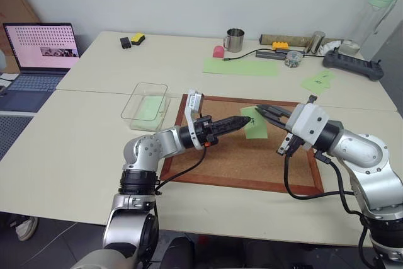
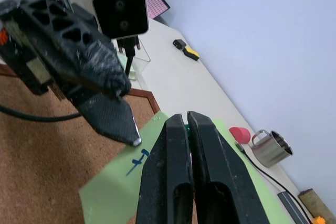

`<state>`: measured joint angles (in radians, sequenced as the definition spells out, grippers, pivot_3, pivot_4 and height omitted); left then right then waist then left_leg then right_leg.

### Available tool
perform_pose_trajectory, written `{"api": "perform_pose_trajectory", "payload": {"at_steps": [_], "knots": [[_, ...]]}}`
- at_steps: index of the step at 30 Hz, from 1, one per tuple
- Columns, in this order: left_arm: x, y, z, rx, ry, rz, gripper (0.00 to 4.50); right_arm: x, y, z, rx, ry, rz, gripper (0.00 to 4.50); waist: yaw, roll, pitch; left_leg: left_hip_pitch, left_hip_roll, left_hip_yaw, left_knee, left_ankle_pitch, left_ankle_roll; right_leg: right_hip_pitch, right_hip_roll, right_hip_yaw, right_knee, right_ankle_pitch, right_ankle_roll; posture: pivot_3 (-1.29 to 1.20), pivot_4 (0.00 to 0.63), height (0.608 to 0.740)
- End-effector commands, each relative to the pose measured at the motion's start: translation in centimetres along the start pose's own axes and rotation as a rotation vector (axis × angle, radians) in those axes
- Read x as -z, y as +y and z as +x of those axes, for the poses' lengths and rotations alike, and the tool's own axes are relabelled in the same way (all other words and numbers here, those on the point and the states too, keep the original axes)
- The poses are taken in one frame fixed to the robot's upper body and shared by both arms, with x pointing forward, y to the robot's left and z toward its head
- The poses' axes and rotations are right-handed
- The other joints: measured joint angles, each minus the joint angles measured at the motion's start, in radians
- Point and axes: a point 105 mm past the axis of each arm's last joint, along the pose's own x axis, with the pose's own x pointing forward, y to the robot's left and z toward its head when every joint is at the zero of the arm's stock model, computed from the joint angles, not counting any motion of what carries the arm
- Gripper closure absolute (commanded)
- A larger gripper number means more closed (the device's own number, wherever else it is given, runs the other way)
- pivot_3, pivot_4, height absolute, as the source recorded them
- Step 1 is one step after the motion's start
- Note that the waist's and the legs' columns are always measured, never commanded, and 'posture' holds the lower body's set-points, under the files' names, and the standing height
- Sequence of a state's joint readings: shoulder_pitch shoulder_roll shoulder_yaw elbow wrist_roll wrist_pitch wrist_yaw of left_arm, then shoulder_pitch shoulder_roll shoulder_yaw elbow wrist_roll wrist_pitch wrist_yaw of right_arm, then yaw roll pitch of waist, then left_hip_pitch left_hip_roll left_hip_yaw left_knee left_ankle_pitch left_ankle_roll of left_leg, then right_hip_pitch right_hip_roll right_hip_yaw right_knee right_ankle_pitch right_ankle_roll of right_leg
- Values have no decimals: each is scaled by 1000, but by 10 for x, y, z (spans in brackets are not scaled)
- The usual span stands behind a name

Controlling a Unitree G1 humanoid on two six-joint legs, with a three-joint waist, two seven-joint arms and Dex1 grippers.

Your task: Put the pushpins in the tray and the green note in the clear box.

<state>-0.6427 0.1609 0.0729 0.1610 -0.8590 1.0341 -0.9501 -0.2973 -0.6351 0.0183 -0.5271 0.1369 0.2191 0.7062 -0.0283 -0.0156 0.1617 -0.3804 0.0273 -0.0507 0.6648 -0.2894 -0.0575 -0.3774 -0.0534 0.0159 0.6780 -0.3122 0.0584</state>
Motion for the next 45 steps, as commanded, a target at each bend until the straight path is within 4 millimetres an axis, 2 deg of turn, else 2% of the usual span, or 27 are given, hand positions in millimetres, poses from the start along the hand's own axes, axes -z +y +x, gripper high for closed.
{"api": "perform_pose_trajectory", "payload": {"at_steps": [1,7,14,18,27,31,37,38,40,45], "knots": [[-4,-5,12,40,15,77,1620,-25,-7,1,34,-82,-23,4500,0,0,0,0,0,0,0,0,0,0,0,0,0,0,0,0,150,740],[-6,-2,16,37,12,101,1620,-27,-7,1,42,-78,0,4500,0,0,0,0,0,0,0,-1,2,0,0,0,0,0,0,0,150,740],[-6,5,-4,-15,36,133,1620,-25,-17,-9,79,-53,9,4500,0,0,0,0,0,0,0,-2,3,0,0,0,0,0,0,0,150,740],[-9,3,-7,-12,47,161,1620,-23,-17,-12,78,-43,13,4500,0,0,0,0,0,0,0,-2,3,0,0,0,0,0,0,0,150,740],[-13,0,3,27,37,187,1620,-31,-7,-4,64,-80,46,4500,0,0,0,0,0,0,0,-2,3,0,0,0,0,0,0,0,150,740],[-9,-3,13,57,42,188,1620,-35,2,2,52,-107,76,4500,0,0,0,0,0,0,0,-2,3,0,0,0,0,0,0,0,150,740],[-8,-3,18,58,39,194,1620,-37,5,6,55,-123,95,4500,0,0,0,0,0,0,0,-2,3,-1,0,0,0,0,0,0,150,740],[-8,-2,18,46,37,199,1906,-37,5,7,55,-121,97,4500,0,0,0,0,0,0,0,-2,3,0,0,0,0,0,0,0,150,740],[-9,1,17,30,30,201,2043,-36,5,6,57,-116,98,4500,0,0,0,0,0,0,0,-2,3,0,0,0,0,0,0,0,150,740],[-7,0,15,31,33,194,3049,-32,3,4,65,-101,100,4500,0,0,0,0,0,0,0,-2,3,0,0,0,0,0,0,0,150,740]]}}
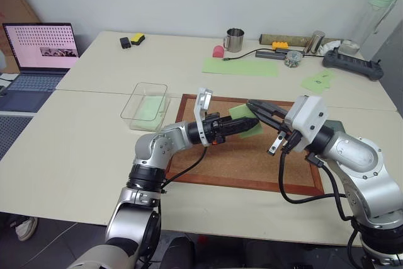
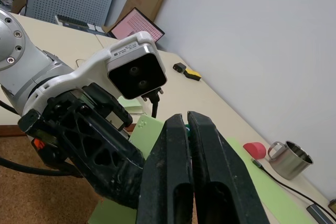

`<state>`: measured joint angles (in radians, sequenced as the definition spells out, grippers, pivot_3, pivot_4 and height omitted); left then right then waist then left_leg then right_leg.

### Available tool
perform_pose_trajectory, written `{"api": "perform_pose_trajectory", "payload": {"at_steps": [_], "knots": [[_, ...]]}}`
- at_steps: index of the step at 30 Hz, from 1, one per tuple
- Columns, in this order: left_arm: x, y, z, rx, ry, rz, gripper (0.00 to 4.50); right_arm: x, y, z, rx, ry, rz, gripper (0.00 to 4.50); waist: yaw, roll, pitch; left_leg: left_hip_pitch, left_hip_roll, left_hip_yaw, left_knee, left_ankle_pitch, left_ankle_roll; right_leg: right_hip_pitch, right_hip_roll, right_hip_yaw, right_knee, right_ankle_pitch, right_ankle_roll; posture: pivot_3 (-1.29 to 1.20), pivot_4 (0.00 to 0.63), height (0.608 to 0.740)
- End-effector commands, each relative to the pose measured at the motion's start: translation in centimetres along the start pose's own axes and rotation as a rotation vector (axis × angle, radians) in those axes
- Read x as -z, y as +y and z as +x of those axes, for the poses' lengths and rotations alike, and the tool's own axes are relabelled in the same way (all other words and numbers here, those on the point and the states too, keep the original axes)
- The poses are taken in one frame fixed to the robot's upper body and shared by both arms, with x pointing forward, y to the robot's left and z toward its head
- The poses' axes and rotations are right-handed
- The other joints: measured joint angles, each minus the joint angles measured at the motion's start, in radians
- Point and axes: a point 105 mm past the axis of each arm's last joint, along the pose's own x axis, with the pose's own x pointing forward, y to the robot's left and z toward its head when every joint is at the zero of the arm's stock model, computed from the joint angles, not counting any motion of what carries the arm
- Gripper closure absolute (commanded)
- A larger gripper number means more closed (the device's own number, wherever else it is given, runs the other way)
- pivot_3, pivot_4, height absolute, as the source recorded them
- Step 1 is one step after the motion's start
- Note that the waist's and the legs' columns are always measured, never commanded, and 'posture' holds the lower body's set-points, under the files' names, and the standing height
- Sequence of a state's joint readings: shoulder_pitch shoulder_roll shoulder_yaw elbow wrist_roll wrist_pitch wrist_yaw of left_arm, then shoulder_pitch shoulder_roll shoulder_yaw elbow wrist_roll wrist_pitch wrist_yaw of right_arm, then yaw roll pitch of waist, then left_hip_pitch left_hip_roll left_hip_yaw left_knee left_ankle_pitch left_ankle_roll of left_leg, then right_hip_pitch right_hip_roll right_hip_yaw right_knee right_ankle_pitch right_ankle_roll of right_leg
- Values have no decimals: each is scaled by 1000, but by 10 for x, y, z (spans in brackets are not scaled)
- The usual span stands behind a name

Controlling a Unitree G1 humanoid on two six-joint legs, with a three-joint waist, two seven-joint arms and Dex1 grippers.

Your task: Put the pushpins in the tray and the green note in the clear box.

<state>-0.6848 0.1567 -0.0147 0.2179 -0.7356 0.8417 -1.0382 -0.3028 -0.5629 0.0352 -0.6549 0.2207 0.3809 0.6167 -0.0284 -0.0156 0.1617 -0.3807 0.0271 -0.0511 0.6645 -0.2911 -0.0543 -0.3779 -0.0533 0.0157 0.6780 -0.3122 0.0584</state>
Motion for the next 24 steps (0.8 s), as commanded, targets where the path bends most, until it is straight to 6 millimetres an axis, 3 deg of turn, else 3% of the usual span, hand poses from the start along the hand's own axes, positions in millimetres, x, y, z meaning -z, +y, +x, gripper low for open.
{"api": "perform_pose_trajectory", "payload": {"at_steps": [1,8,15,21,24], "knots": [[-7,-6,1,19,-7,30,3209,-9,-3,-2,16,-31,-29,4500,0,0,0,0,0,0,0,0,0,0,0,0,0,0,0,0,150,740],[-6,-5,0,12,-1,33,4422,-7,-3,-1,20,-26,-32,4500,0,0,0,0,0,0,0,0,0,0,0,0,0,0,0,0,150,740],[-7,-4,-1,4,-1,28,4464,-5,-3,-1,24,-20,-36,4500,0,0,0,0,0,0,0,0,0,0,0,0,0,0,0,0,150,740],[2,21,-6,-143,25,-96,4464,-6,-5,-3,39,-15,-40,4500,0,0,0,0,0,0,0,0,0,0,0,0,0,0,0,0,150,740],[1,22,-6,-148,18,-122,4464,-6,-6,-4,48,-12,-41,4500,0,0,0,0,0,0,0,0,0,0,0,0,0,0,0,0,150,740]]}}
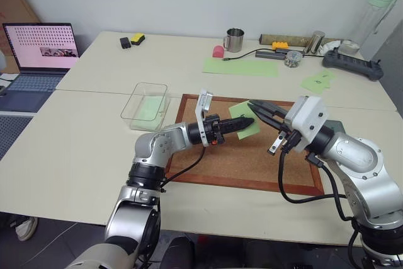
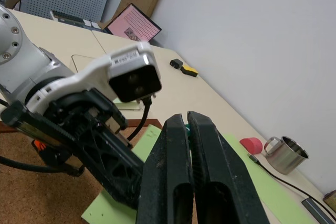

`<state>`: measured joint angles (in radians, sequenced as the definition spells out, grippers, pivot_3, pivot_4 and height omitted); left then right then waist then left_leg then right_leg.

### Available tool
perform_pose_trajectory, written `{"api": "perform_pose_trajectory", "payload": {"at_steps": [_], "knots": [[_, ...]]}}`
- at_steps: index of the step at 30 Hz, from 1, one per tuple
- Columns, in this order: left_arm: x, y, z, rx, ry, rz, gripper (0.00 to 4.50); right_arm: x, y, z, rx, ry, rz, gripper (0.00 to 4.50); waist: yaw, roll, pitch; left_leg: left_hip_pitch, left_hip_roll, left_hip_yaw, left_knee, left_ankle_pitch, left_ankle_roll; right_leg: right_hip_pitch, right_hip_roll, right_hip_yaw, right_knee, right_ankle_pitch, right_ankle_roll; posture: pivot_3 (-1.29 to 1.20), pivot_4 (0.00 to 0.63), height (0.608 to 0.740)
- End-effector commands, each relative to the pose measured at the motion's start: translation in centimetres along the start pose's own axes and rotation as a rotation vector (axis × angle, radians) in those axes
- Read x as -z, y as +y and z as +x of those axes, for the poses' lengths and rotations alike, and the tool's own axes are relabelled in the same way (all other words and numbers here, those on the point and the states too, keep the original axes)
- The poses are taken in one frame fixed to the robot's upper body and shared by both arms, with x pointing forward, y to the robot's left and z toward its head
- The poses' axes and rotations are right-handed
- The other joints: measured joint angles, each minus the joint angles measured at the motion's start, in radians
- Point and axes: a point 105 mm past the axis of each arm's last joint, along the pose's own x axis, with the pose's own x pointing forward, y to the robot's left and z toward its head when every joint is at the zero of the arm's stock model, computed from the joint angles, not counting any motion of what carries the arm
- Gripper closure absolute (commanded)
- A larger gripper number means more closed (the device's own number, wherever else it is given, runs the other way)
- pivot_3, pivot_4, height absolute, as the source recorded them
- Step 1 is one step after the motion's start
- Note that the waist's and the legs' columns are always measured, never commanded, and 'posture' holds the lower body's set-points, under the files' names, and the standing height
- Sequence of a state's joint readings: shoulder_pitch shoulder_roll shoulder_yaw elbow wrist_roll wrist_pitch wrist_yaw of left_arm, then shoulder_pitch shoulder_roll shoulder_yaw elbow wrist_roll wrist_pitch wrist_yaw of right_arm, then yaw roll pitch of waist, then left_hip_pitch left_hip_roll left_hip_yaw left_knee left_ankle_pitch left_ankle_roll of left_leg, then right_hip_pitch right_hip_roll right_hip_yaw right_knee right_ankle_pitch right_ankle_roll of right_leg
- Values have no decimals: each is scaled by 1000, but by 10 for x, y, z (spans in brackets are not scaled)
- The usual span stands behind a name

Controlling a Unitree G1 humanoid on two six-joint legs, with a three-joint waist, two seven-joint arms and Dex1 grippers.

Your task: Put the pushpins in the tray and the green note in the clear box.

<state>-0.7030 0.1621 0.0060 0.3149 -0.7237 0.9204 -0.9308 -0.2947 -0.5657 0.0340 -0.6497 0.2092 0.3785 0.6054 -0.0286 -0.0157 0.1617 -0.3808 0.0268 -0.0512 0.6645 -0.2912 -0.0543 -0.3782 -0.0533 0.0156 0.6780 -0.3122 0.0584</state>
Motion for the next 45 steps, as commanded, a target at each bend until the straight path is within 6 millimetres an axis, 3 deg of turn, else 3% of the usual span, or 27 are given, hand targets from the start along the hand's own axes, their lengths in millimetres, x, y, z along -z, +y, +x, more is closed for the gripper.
{"api": "perform_pose_trajectory", "payload": {"at_steps": [1,4,9,12,15,22,30,45], "knots": [[-11,-7,2,15,-19,-1,4464,-9,-5,-4,34,-26,-37,4500,0,0,0,0,0,0,0,0,0,0,0,0,0,0,0,0,150,740],[-16,-11,5,20,-36,64,4464,-4,-9,-7,72,-8,-14,4500,0,0,0,0,0,0,0,0,0,0,0,0,0,0,0,0,150,740],[-18,-25,18,27,29,403,4464,55,-56,-42,390,207,170,4500,7,0,0,-1,0,0,0,0,0,0,0,0,0,0,0,0,150,740],[-3,-36,27,82,158,716,4464,94,-87,-78,596,340,290,4500,15,0,0,-1,0,2,0,2,-3,0,-1,1,-1,0,0,0,150,740],[11,-39,31,134,245,909,4464,121,-101,-98,681,426,381,4500,20,1,0,0,0,2,-1,2,-3,0,-1,1,-1,0,0,0,150,740],[12,-35,44,115,229,1006,4464,180,-124,-132,809,578,574,4500,12,2,1,0,0,3,-1,0,0,-1,0,3,0,0,0,0,150,740],[16,-34,38,104,231,1004,4464,207,-130,-148,876,609,709,4500,2,3,1,-1,0,3,-1,0,0,-1,0,3,0,0,0,0,150,740],[18,-35,38,108,231,1003,4500,198,-134,-157,891,566,730,1364,1,3,1,-1,0,3,-1,0,0,-1,0,2,0,0,0,0,150,740]]}}
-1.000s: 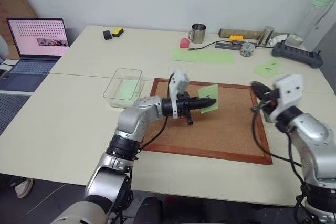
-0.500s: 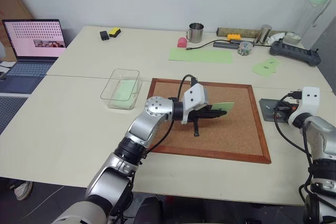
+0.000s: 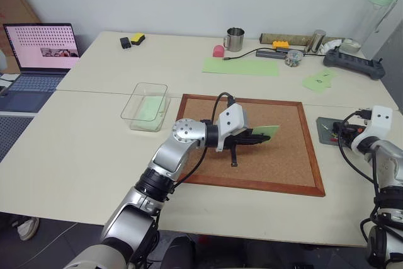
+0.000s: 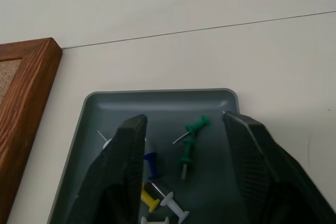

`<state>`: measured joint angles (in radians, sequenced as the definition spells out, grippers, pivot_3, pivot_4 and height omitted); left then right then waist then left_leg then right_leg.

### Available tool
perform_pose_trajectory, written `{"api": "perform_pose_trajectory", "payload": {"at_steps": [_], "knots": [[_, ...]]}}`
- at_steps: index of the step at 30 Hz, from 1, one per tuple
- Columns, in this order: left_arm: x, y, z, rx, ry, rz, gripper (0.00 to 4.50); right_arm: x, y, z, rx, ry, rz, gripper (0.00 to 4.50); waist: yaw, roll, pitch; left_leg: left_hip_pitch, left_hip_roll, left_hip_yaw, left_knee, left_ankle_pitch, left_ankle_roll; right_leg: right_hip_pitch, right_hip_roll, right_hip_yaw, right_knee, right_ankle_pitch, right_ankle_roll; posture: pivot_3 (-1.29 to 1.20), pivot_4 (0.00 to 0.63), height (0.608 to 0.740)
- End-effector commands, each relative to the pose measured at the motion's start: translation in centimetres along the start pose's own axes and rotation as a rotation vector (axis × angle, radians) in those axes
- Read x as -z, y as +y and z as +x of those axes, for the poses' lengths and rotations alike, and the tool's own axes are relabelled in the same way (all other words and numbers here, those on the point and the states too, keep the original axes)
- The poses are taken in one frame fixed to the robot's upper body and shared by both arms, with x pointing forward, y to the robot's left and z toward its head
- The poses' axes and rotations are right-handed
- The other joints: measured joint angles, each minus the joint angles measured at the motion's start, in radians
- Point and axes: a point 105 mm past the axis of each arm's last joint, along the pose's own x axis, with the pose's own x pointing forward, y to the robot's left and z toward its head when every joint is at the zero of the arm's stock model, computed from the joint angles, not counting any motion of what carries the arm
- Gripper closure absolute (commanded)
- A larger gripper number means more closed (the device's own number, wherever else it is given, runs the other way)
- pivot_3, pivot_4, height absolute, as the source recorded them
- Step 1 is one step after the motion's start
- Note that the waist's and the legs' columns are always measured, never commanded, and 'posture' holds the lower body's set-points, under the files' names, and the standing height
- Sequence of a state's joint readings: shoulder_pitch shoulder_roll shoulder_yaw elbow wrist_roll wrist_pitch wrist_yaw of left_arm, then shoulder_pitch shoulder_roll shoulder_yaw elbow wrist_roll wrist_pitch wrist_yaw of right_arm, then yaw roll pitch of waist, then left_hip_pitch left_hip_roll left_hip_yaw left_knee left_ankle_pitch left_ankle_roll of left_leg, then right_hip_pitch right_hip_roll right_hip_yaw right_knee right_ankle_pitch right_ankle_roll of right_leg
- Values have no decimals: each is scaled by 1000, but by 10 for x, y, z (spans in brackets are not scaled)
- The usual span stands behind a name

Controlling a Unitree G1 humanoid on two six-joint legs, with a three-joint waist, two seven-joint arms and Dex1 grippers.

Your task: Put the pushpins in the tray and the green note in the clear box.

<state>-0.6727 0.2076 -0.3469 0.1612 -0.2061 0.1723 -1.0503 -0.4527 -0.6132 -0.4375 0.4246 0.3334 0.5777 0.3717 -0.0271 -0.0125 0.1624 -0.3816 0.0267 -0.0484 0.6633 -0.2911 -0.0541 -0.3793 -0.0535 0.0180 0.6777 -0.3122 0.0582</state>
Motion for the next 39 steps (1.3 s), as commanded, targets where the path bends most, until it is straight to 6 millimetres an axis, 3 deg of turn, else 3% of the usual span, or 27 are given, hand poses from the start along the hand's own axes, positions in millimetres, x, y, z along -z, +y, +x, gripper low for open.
{"api": "perform_pose_trajectory", "payload": {"at_steps": [1,6,11,16,23,27,30,33,39], "knots": [[-11,-1,3,9,-28,43,4500,-23,-3,-11,-7,-79,-8,1133,0,0,0,0,0,0,0,0,0,0,0,0,0,0,0,0,150,740],[-13,1,2,2,-39,35,4500,-38,4,-23,-56,-132,5,67,0,0,0,0,0,0,0,0,0,0,0,0,0,0,0,0,150,740],[-14,9,-5,-38,-48,1,4500,-58,22,-40,-166,-183,48,67,0,0,0,0,0,0,0,0,0,0,0,0,0,0,0,0,150,740],[-14,30,-29,-156,-30,-36,4500,-77,62,-67,-400,-205,-42,67,0,0,0,0,0,-1,0,0,0,0,0,0,0,0,0,0,150,740],[-15,92,-99,-647,8,-68,4500,-75,149,-105,-769,-261,-359,67,-4,1,1,0,0,-3,0,0,0,1,1,-1,0,0,0,0,150,740],[3,125,-174,-1082,121,-43,4500,-74,197,-129,-979,-318,-371,67,-4,0,2,0,0,-4,1,0,0,0,1,-2,1,0,0,0,150,740],[13,132,-206,-1254,182,-39,4500,-80,212,-133,-1019,-351,-359,67,-3,-1,2,0,0,-4,1,0,0,0,1,-1,1,0,0,0,150,740],[27,133,-225,-1360,226,-81,4500,-83,221,-136,-1043,-369,-354,67,6,-2,3,-1,0,-5,1,0,0,0,0,-3,1,0,0,0,150,740],[46,130,-233,-1401,274,-130,4500,-83,222,-136,-1038,-372,-360,67,26,-2,3,-2,0,-5,1,0,0,-1,0,-4,0,0,0,0,150,740]]}}
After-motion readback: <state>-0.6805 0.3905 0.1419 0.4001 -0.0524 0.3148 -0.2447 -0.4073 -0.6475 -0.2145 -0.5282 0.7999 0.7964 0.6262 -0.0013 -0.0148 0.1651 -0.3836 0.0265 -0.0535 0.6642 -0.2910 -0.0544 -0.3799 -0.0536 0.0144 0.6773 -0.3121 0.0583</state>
